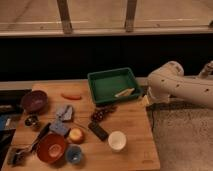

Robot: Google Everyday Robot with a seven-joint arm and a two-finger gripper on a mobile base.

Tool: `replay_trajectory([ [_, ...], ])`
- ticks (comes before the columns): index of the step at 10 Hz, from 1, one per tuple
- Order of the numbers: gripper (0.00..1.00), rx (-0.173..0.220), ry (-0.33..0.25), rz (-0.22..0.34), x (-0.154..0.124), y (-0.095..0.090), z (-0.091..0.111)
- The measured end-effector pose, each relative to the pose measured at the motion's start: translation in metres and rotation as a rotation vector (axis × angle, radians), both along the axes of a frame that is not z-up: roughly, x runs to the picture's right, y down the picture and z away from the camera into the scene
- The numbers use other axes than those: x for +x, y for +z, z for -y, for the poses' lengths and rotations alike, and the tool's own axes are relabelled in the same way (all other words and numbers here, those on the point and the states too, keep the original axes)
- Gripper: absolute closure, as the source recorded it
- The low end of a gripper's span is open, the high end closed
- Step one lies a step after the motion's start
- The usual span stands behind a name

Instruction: Stack cups into tray

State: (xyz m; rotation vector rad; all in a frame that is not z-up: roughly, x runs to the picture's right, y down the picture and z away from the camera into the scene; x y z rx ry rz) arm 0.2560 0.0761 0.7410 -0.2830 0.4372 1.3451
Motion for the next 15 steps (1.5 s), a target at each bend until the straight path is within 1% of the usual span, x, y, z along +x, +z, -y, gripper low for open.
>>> replay_trajectory([
  [1,0.28,0.009,-0.012,0.060,-0.007,-0.005,0.001],
  [3,0.28,0.006,-0.026,0.177,-0.022,-0.012,0.007],
  [4,0.28,0.012,-0.040,0.237,-0.039,-0.015,0.015],
  [5,0.28,0.024,-0.061,0.296,-0.063,-0.018,0.026],
  [7,0.28,0.050,-0.110,0.367,-0.100,-0.027,0.041],
  [9,0.28,0.086,-0.187,0.433,-0.150,-0.038,0.054],
  [10,0.28,0.101,-0.217,0.452,-0.171,-0.042,0.057],
  [11,0.28,0.123,-0.258,0.486,-0.204,-0.049,0.061],
  [12,0.28,0.141,-0.294,0.522,-0.233,-0.056,0.062],
  [13,0.28,0.155,-0.316,0.559,-0.255,-0.065,0.058],
  [14,0.28,0.171,-0.353,0.609,-0.278,-0.077,0.049],
  [15,0.28,0.182,-0.381,0.644,-0.294,-0.086,0.042],
])
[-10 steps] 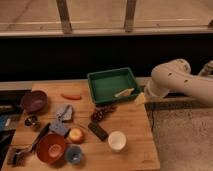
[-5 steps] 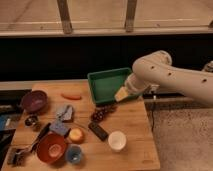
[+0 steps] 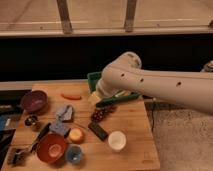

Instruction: Stack cups into tray

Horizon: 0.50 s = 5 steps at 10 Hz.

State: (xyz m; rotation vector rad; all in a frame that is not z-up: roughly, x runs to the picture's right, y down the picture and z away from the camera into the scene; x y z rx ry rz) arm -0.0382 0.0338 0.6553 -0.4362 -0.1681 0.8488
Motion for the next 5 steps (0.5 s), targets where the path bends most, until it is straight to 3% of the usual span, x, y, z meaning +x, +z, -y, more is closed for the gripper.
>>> replay_trajectory([
  [5,0.28,0.003,-0.005,0.003,-0.0008,-0.0008,-0.0006],
])
